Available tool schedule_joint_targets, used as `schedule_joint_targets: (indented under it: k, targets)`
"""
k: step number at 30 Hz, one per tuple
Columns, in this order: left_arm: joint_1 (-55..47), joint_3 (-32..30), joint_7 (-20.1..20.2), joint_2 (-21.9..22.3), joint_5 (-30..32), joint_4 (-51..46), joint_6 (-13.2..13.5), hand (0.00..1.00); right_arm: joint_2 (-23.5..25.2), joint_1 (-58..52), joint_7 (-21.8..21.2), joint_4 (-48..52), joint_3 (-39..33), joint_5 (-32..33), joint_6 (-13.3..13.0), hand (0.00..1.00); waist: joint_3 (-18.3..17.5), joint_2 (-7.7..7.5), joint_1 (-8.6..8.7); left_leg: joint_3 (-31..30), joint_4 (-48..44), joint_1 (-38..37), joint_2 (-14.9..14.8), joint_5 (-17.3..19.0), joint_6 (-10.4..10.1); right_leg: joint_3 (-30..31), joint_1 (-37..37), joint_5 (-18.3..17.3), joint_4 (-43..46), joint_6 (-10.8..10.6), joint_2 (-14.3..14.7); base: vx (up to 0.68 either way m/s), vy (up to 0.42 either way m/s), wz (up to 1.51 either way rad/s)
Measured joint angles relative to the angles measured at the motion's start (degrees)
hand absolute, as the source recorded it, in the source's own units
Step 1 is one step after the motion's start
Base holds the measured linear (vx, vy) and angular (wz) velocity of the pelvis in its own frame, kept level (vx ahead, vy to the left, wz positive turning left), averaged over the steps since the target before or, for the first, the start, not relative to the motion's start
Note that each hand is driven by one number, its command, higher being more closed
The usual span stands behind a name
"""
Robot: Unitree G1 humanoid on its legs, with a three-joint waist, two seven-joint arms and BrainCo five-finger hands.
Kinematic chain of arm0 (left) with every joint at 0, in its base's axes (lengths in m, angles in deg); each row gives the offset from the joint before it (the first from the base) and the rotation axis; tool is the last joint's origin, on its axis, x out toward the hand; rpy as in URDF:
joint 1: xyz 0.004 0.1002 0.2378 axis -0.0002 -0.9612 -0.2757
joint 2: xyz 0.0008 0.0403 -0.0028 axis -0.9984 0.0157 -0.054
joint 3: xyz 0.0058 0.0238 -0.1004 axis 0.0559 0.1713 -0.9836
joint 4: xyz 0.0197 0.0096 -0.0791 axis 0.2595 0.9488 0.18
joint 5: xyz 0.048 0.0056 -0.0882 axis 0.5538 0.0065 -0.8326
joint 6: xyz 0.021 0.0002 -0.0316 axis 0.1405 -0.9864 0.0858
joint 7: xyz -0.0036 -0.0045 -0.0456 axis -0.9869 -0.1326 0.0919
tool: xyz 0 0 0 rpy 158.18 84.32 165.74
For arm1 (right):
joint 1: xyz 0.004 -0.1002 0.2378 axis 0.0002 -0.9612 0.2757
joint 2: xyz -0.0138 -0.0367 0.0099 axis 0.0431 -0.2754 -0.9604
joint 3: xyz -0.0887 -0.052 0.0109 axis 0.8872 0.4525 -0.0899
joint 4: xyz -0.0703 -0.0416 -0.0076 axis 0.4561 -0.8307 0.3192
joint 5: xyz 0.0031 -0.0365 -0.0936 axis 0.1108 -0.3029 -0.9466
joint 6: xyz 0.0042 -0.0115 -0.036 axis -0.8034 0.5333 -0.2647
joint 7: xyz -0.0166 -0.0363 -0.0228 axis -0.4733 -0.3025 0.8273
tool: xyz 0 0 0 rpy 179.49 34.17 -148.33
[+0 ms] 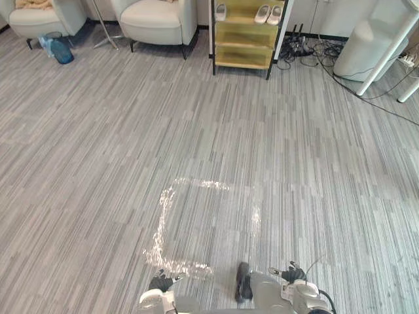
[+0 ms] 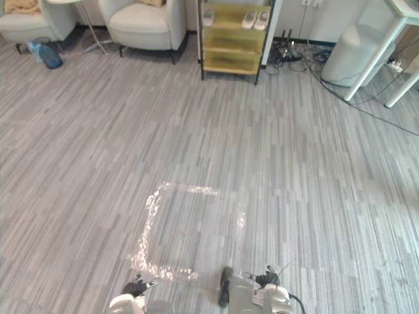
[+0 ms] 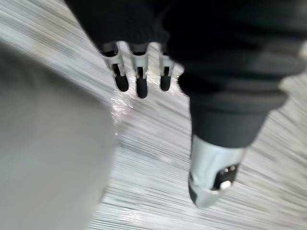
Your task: Pick up cushions and gather them together orderly.
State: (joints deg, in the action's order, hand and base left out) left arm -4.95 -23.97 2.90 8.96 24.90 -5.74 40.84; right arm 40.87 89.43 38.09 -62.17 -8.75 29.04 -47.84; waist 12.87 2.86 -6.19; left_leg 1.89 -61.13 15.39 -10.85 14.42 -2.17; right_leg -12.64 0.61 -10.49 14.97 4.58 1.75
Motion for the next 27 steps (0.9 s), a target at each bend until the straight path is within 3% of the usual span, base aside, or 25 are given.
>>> schedule_joint_targets:
  k: [2, 3, 4, 5, 6, 7, 10, 11, 13, 14, 15, 17, 18, 21, 22, 23, 24, 25, 27]
  targets:
    - [0.02, 0.07, 0.12, 0.20, -0.59, -1.28, 0.12, 0.00, 0.29, 0.13, 0.24, 0.07, -0.04, 0.46, 0.01, 0.00, -0.15, -0.57, -0.80, 2.97, 14.03, 3.72, 2.05, 1.56, 0.65, 0.62, -3.00, -0.64, -2.77, -0.85, -0.25, 0.51, -0.009, -0.13]
    - [0.23, -0.49, 0.64, 0.62, -0.58, -1.64, 0.11, 0.00, 0.52, 0.56, 0.32, 0.11, -0.09, 0.53, 0.04, 0.00, 0.29, -0.07, -1.24, 3.82, 28.14, 4.86, 4.88, -0.07, 0.66, 1.12, -5.99, -1.93, -4.30, -1.78, -0.96, 0.60, 0.090, -0.11]
    - [0.22, -0.79, 0.70, 0.80, -0.56, -1.69, 0.11, 0.00, 0.32, 0.49, 0.34, 0.10, -0.10, 0.53, 0.04, 0.00, 0.34, -0.06, -1.35, 3.79, 33.25, 4.92, 5.95, -1.74, 0.14, 1.30, -6.92, -2.45, -4.70, -2.20, -1.28, 0.54, 0.128, -0.19]
    - [0.27, -1.18, 0.77, 1.23, -0.67, -1.89, 0.12, 0.00, 0.22, 0.25, 0.41, -0.08, -0.07, 0.50, 0.06, 0.00, 0.51, -0.43, -2.14, 3.63, 39.69, 4.24, 7.47, -8.19, -0.36, 2.46, -8.51, -3.63, -5.44, -3.06, -2.01, 0.41, 0.134, -0.40]
    - [0.09, -1.11, 0.70, 1.50, -0.66, -1.81, 0.22, 0.00, 0.54, -0.14, 0.41, -0.15, 0.12, 0.46, 0.06, 0.00, -0.12, -0.85, -3.59, 4.73, 42.40, 2.09, 8.53, -13.37, 0.84, 4.15, -9.73, -4.45, -6.46, -3.89, -2.72, 0.55, 0.154, -0.37]
    - [0.36, -0.80, 0.76, 0.79, -0.54, -1.42, 0.31, 0.00, 1.27, -0.16, 0.34, -0.21, 0.64, 0.38, 0.08, 0.00, -0.82, -2.40, -3.57, 5.69, 41.77, 2.08, 9.90, -11.92, 2.71, 5.08, -10.83, -4.07, -7.81, -4.15, -4.24, 0.59, 0.152, -0.24]
    - [0.70, -1.53, 0.95, 0.42, -0.57, -1.31, 0.08, 0.00, 2.33, 0.31, 0.08, 0.20, 0.54, -0.17, 0.06, 0.00, -1.15, -3.32, -3.69, 7.99, 35.68, 1.53, 9.81, -8.45, 6.59, 6.96, -12.53, -0.56, -5.89, -6.45, -5.48, 0.58, 0.168, -0.07]
    - [0.58, -1.54, 0.93, -0.01, -0.57, -1.25, 0.08, 0.00, 2.66, 0.32, -0.10, 0.22, 0.53, -0.24, 0.04, 0.00, -1.52, -3.88, -4.09, 8.97, 36.16, 0.24, 9.95, -8.19, 6.88, 7.97, -11.90, 0.18, -3.55, -7.19, -5.84, 0.43, 0.143, -0.28]
    - [-0.02, -0.75, 1.05, -0.32, -0.54, -0.76, -0.11, 0.00, 2.73, 0.22, -0.69, 0.08, 0.53, -0.82, -0.02, 0.00, -2.39, -3.87, -4.40, 9.38, 39.65, -4.54, 9.72, -4.94, 6.14, 9.69, -7.15, 1.42, 9.25, -9.54, -6.15, 0.39, 0.139, -0.43]
    - [-0.01, -0.32, 1.10, -0.47, -0.58, -0.15, -0.16, 0.00, 2.74, 0.14, -1.16, 0.09, 0.55, -1.80, -0.03, 0.00, -2.31, -4.01, -4.17, 9.25, 42.28, -7.65, 9.99, -2.89, 5.38, 9.60, -3.33, 2.41, 18.70, -13.44, -6.84, 0.43, 0.123, -0.23]
    - [0.27, 0.54, 1.15, -1.47, -0.48, 0.67, -0.36, 0.00, 2.86, -0.59, -1.72, 0.05, 0.63, -2.50, 0.08, 0.00, -2.41, -5.04, -3.56, 9.07, 43.56, -10.18, 11.32, -2.18, 5.62, 8.88, 1.55, 3.17, 29.62, -15.68, -9.17, 0.35, 0.070, -0.01]
    - [0.13, 1.56, 1.09, -2.18, -0.48, 2.20, -0.48, 0.00, 2.45, -1.94, -2.09, 0.61, 0.37, -2.54, 0.18, 0.00, -2.47, -4.94, -3.03, 9.02, 46.83, -16.56, 12.15, -1.75, 5.75, 5.14, 5.15, -0.26, 37.51, -12.27, -12.12, 0.35, 0.040, 0.07]
    - [-0.25, 1.67, 1.08, -2.54, -0.47, 2.37, -0.46, 0.00, 2.06, -2.35, -2.13, 0.55, 0.43, -2.58, 0.03, 0.00, -2.48, -4.39, -2.30, 8.82, 48.79, -19.70, 12.04, -1.75, 5.75, 2.12, 6.61, -2.20, 36.96, -10.79, -13.00, 0.38, 0.024, 0.10]
    - [-0.21, 1.81, 1.04, -2.72, -0.50, 3.26, -0.44, 0.00, 1.96, -1.49, -2.32, -0.01, 0.42, -2.56, -0.05, 0.00, -2.74, -4.57, -0.87, 6.86, 50.39, -22.94, 10.65, -1.75, 5.74, -2.22, 10.13, -3.99, 22.94, -8.63, -11.37, 0.29, -0.055, 0.38]
    - [-0.46, 1.97, 1.04, -2.70, -0.50, 3.40, -0.46, 0.00, 1.93, -1.20, -2.36, -0.06, 0.42, -2.54, -0.08, 0.00, -2.74, -4.57, -0.49, 6.35, 50.51, -23.14, 10.27, -1.74, 5.73, -2.30, 10.87, -3.19, 17.97, -8.03, -10.38, 0.32, -0.123, 0.49]
    - [-0.90, 1.83, 1.07, -2.81, -0.70, 3.40, -0.44, 0.00, 1.94, -1.16, -2.37, -0.25, 0.44, -2.55, -0.06, 0.00, -2.90, -4.86, -0.15, 5.51, 50.52, -23.48, 10.43, -1.48, 5.17, -1.79, 10.71, 1.68, 9.31, -7.34, -9.02, 0.33, -0.140, 0.44]
    - [-0.98, 1.88, 1.06, -3.01, -0.63, 3.29, -0.43, 0.00, 2.01, -1.64, -2.37, -0.69, 0.43, -2.55, -0.06, 0.00, -3.38, -5.98, -0.17, 4.51, 50.42, -23.77, 11.44, -0.66, 3.78, -0.61, 10.60, 9.61, 2.62, -5.74, -8.43, 0.30, -0.164, 0.35]
    - [-0.66, 1.60, 0.94, -2.93, -0.62, 4.00, -0.45, 0.00, 1.35, -1.63, -2.42, -1.65, 0.31, -2.51, 0.00, 0.00, -3.69, -5.67, -0.24, 2.79, 50.37, -24.55, 11.68, 0.56, 2.09, -0.85, 10.42, 8.95, 3.19, -4.47, -8.17, 0.29, -0.158, 0.15]
    - [-1.36, 1.15, 0.96, -1.52, -0.50, 4.37, -0.40, 0.00, 0.08, -1.53, -2.39, -2.64, -0.93, -2.46, 0.01, 0.00, -4.77, -2.65, -0.38, 1.41, 48.19, -24.27, 9.35, 1.06, 1.53, -0.72, 8.03, 8.35, -0.09, -3.85, -5.92, 0.30, -0.175, -0.05]
